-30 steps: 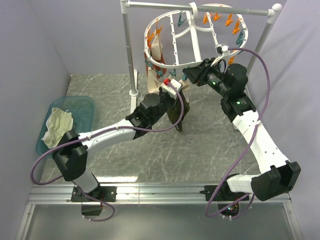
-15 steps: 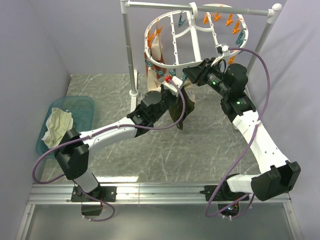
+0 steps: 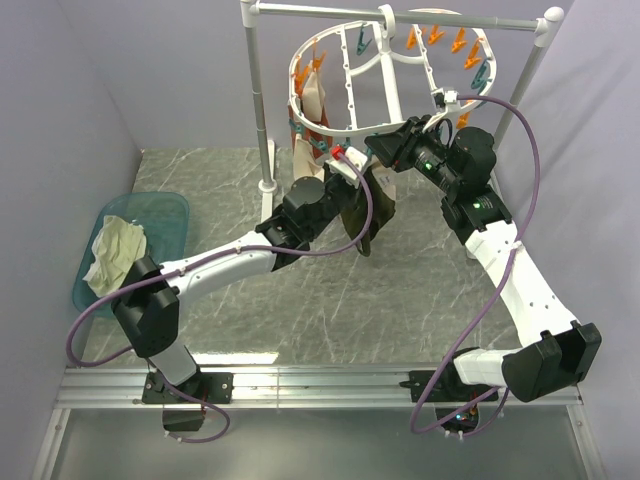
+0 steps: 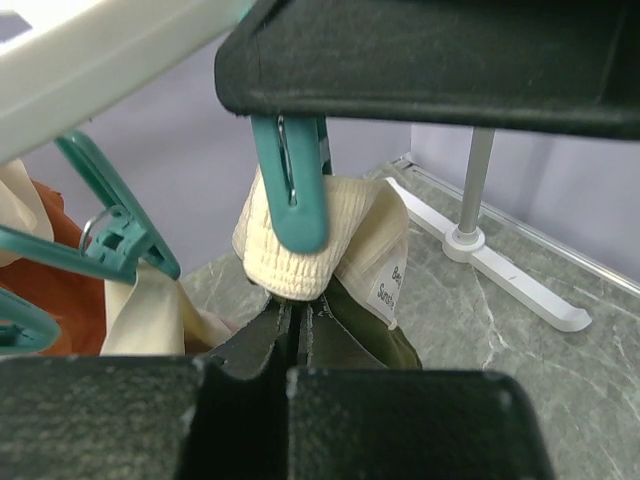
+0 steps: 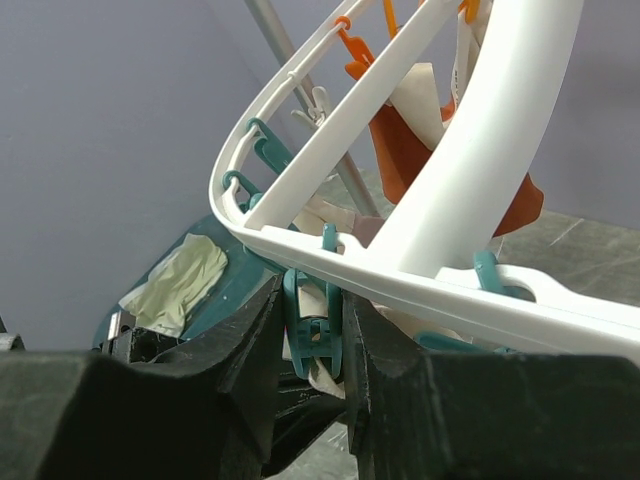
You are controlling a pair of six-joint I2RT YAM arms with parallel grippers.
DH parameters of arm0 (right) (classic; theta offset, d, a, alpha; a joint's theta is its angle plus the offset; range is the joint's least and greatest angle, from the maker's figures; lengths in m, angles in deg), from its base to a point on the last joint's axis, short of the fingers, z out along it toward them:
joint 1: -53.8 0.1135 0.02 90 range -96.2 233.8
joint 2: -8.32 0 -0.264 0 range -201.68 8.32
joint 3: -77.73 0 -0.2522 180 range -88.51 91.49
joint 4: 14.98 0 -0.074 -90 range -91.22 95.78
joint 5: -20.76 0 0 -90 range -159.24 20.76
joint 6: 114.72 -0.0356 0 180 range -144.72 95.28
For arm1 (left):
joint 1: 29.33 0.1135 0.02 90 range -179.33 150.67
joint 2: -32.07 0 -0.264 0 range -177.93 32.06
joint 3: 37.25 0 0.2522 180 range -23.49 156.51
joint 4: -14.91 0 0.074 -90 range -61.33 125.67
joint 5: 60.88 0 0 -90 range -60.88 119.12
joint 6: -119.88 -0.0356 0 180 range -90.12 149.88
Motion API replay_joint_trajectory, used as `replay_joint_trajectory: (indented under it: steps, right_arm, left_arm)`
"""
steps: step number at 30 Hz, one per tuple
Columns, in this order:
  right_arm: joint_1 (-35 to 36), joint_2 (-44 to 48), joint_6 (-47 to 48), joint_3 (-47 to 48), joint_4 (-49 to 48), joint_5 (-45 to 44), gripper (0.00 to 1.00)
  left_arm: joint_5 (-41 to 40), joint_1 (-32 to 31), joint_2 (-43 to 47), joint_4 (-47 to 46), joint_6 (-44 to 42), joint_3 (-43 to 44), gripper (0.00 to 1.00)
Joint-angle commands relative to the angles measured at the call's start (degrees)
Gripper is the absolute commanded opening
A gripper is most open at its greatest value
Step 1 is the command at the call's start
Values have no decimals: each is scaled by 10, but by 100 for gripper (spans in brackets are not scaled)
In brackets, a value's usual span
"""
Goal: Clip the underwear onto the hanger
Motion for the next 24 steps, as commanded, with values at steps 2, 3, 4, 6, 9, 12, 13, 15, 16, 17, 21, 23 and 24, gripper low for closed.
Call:
replay_joint_trajectory:
  steps: [2, 3, 4, 6, 9, 12, 13, 15, 16, 17, 21, 23, 24]
  right_arm:
    - [-3, 3, -4, -4, -20, 7, 0]
    - [-2, 3, -4, -4, -20, 8, 0]
    - [-3, 2, -5, -4, -19, 13, 0]
    - [-2, 1, -5, -2, -18, 14, 0]
    - [-2, 0, -5, 0, -17, 17, 8]
    - [-3, -1, -5, 1, -18, 20, 18]
    - [-2, -1, -6, 1, -20, 21, 20]
    - [-3, -2, -8, 1, -21, 24, 23]
    - [-3, -5, -9, 2, -21, 26, 24]
    - [-2, -6, -9, 2, -21, 28, 24]
    - [-3, -6, -9, 4, -21, 29, 31]
    - [-3, -6, -8, 8, -20, 29, 32]
    - [-2, -8, -8, 9, -19, 30, 33]
  left_arm:
    - [13, 0, -2, -28, 3, 37, 0]
    - [13, 0, -3, -31, -1, 38, 0]
    - [12, 0, -4, -31, -1, 41, 0]
    - [12, 1, -7, -30, -2, 47, 0]
    - [14, 0, -8, -25, 2, 52, 0]
    - [16, 2, -5, -24, 2, 51, 0]
    - [15, 2, -5, -23, 2, 52, 0]
    - [14, 2, -6, -20, 3, 52, 0]
    - [14, 3, -5, -20, 4, 55, 0]
    - [14, 3, -4, -18, 5, 56, 0]
    - [18, 5, -3, -13, 7, 61, 0]
    - [19, 6, -3, -13, 8, 63, 0]
    - [19, 6, -4, -12, 9, 65, 0]
